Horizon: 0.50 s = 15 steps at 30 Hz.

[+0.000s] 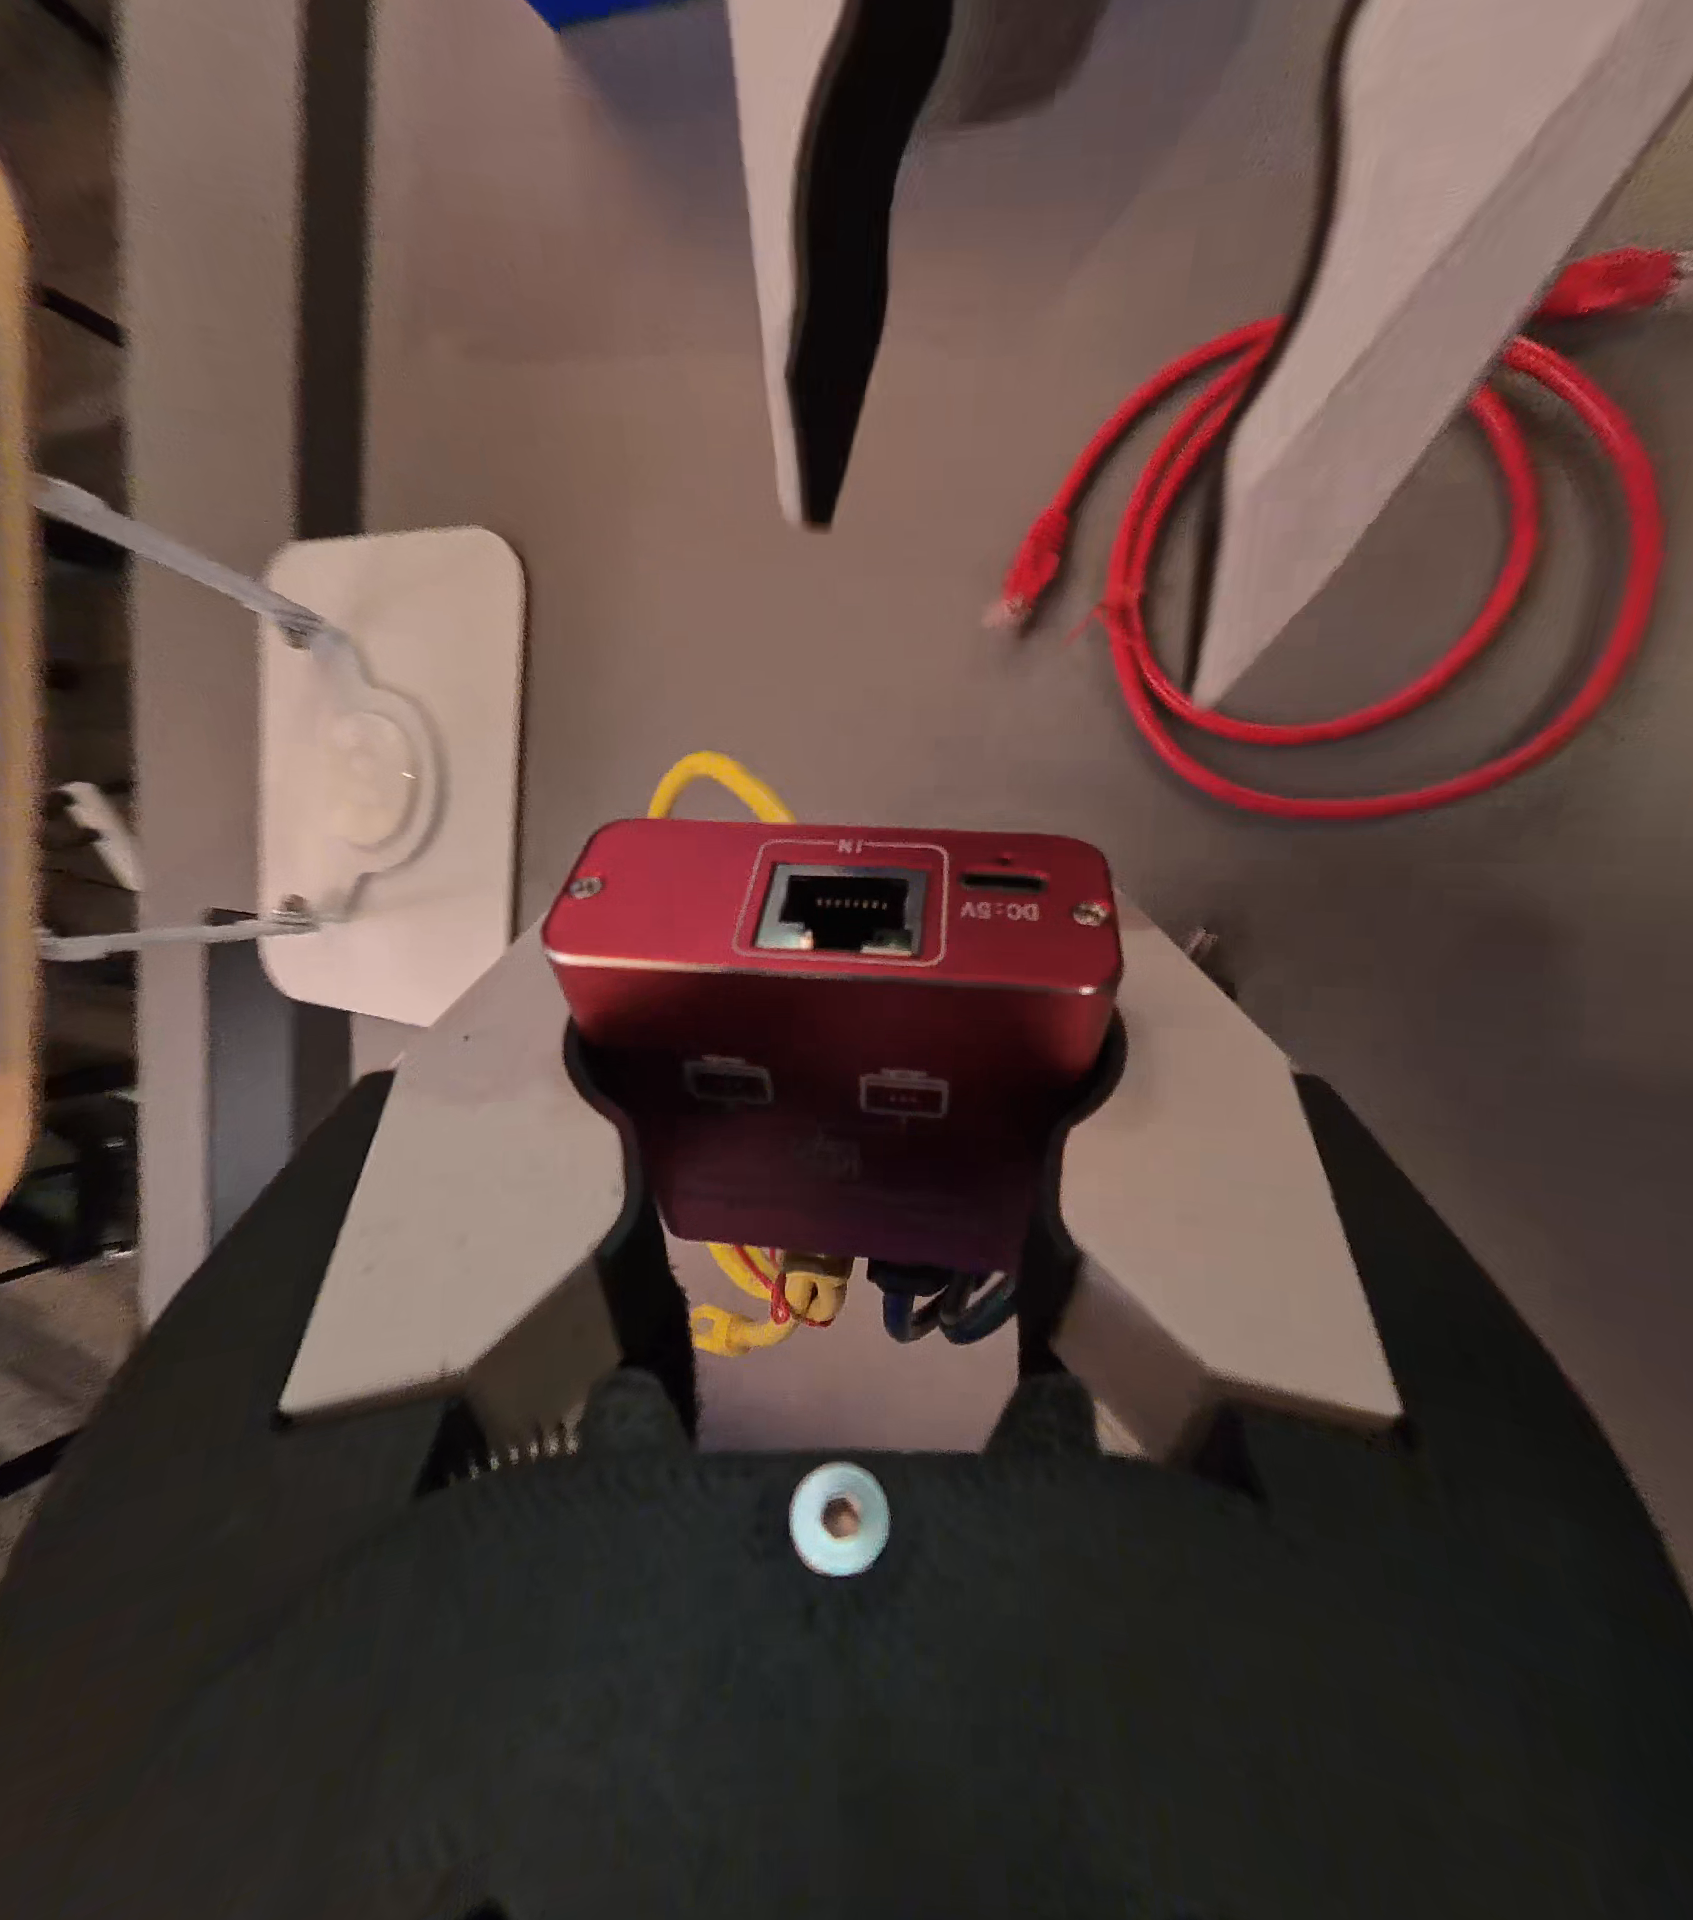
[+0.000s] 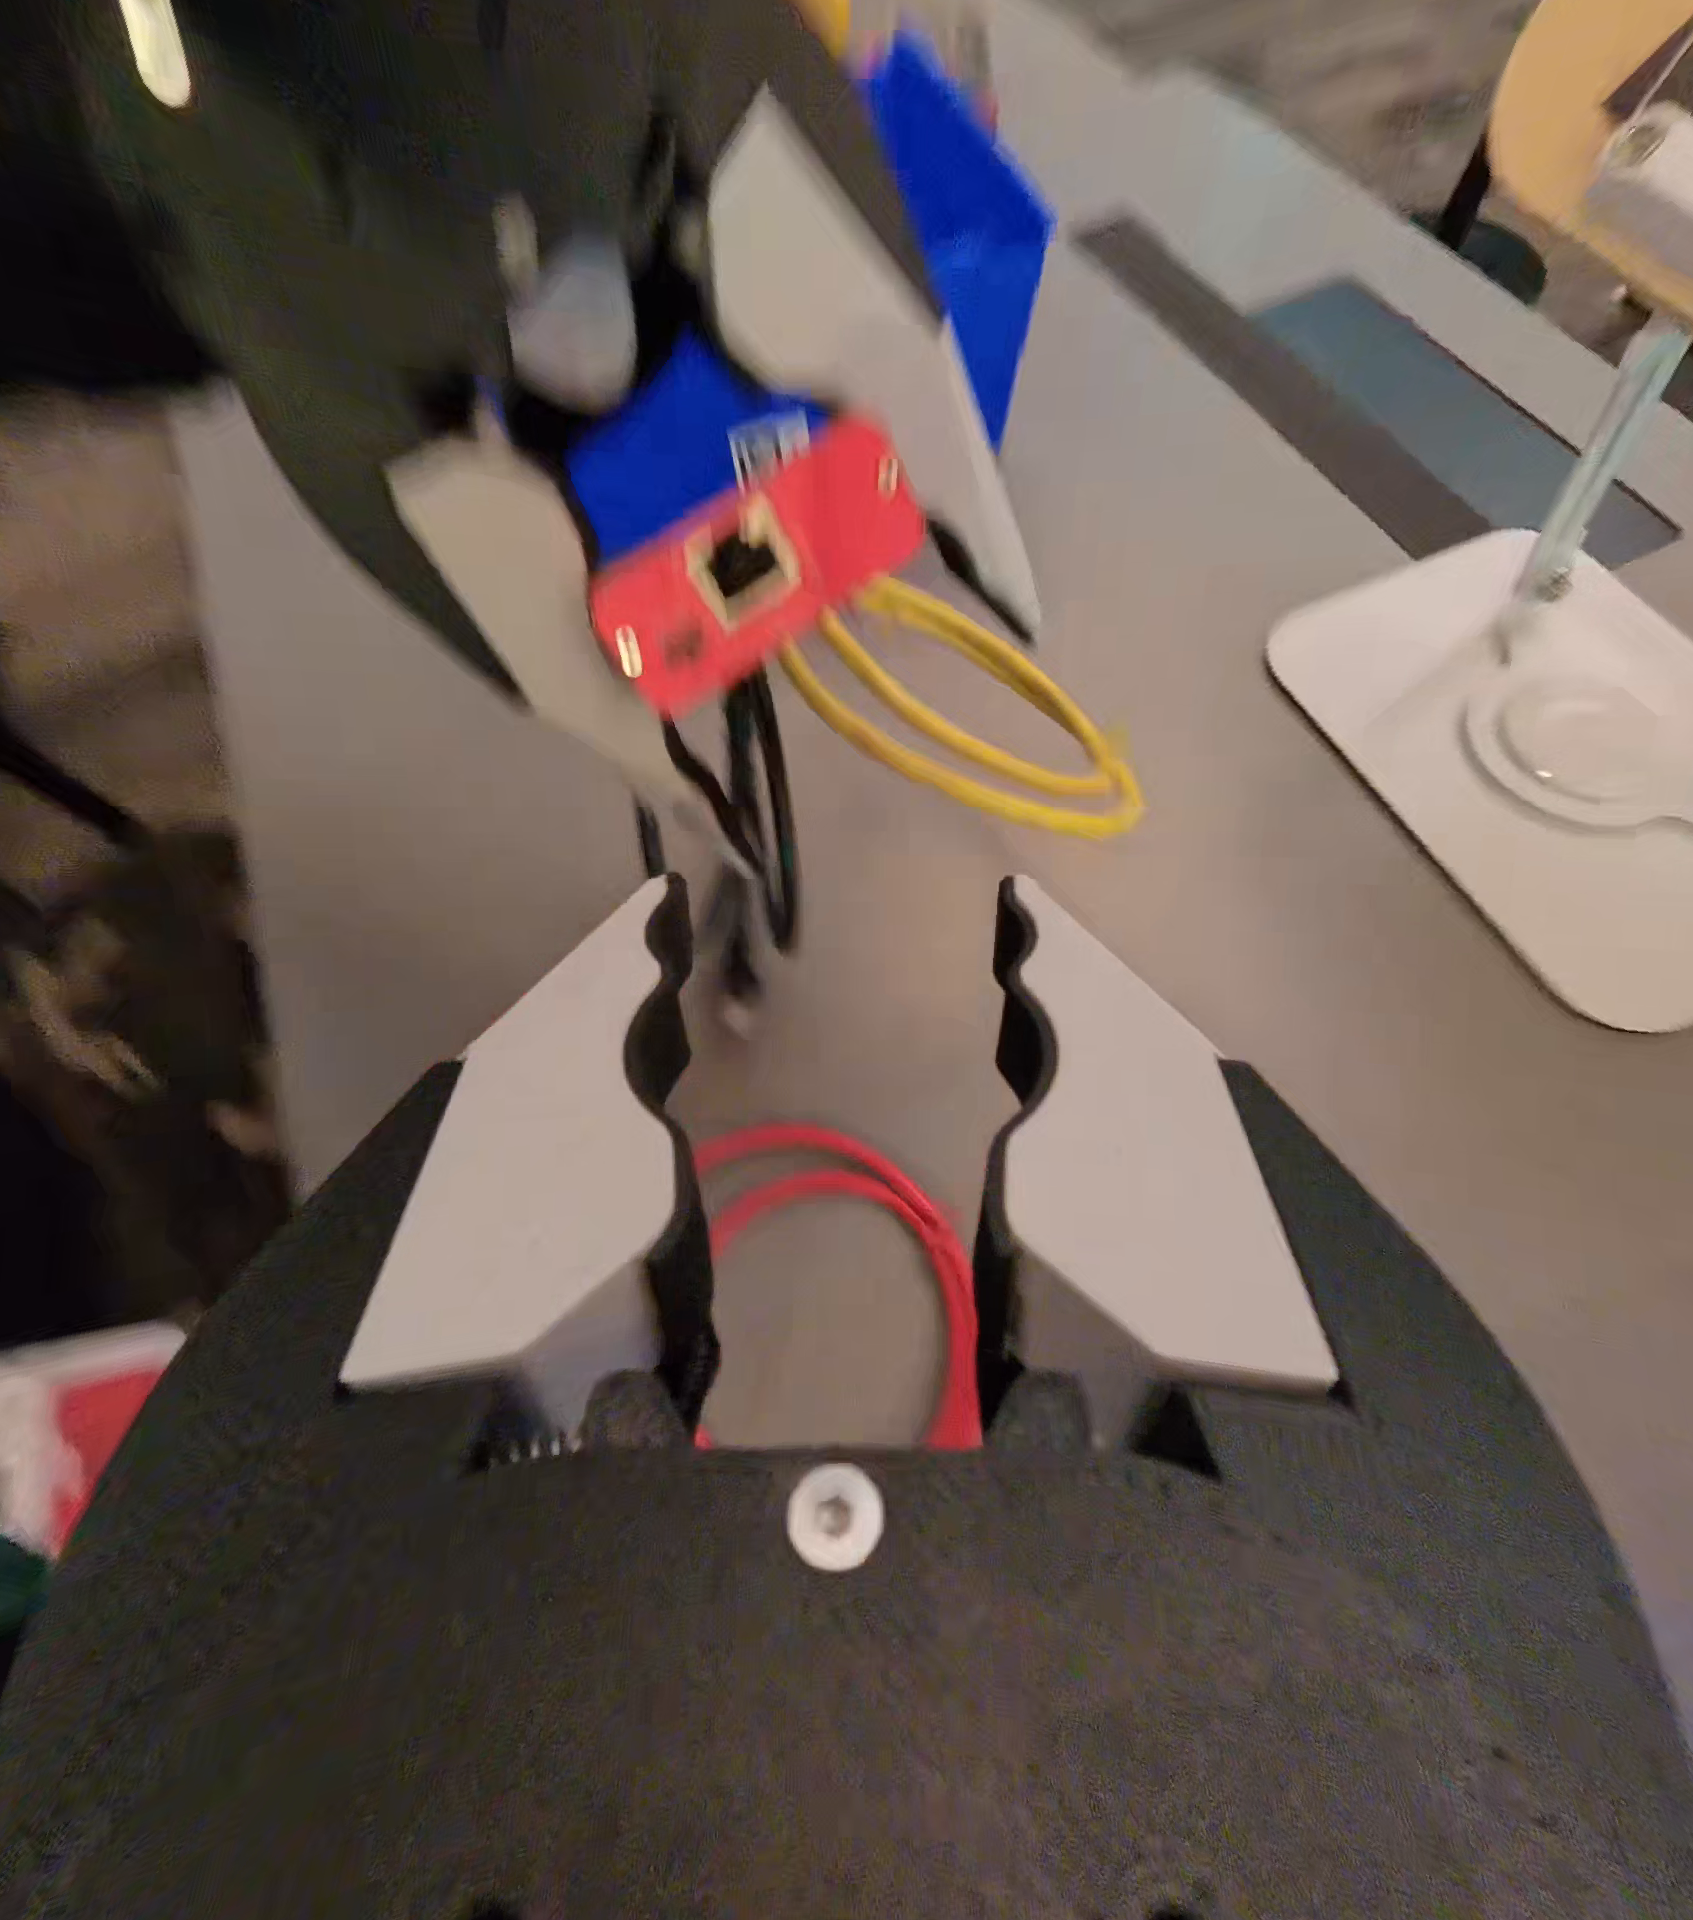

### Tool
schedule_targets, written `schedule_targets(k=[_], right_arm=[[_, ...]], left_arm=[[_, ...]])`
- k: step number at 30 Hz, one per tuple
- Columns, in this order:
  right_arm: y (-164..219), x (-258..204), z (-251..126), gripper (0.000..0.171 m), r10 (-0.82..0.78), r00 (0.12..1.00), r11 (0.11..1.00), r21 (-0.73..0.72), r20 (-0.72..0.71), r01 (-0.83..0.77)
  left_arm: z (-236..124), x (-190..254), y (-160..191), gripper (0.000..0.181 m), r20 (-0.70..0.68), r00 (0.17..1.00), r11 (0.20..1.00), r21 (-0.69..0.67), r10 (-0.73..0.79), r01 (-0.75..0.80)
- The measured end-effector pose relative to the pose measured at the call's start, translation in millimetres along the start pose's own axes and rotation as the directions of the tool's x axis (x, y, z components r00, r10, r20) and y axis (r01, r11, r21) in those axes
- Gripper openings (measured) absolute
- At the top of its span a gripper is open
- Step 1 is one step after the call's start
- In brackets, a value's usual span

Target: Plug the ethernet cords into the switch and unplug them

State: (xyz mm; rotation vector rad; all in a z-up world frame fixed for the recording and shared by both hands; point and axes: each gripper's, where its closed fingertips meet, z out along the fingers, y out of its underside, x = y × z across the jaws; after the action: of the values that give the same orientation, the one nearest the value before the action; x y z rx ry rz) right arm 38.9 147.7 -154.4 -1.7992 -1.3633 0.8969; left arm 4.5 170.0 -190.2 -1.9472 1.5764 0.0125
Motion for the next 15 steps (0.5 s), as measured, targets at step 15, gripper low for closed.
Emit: schedule_targets(k=[15], right_arm=[[-10, -30, 39, 0.031, 0.258, 0.945, 0.964, 0.005, 0.201, -0.265]], left_arm=[[10, 8, -13, 0.082, 0.291, 0.940, 0.983, -0.072, 0.180, -0.166]])
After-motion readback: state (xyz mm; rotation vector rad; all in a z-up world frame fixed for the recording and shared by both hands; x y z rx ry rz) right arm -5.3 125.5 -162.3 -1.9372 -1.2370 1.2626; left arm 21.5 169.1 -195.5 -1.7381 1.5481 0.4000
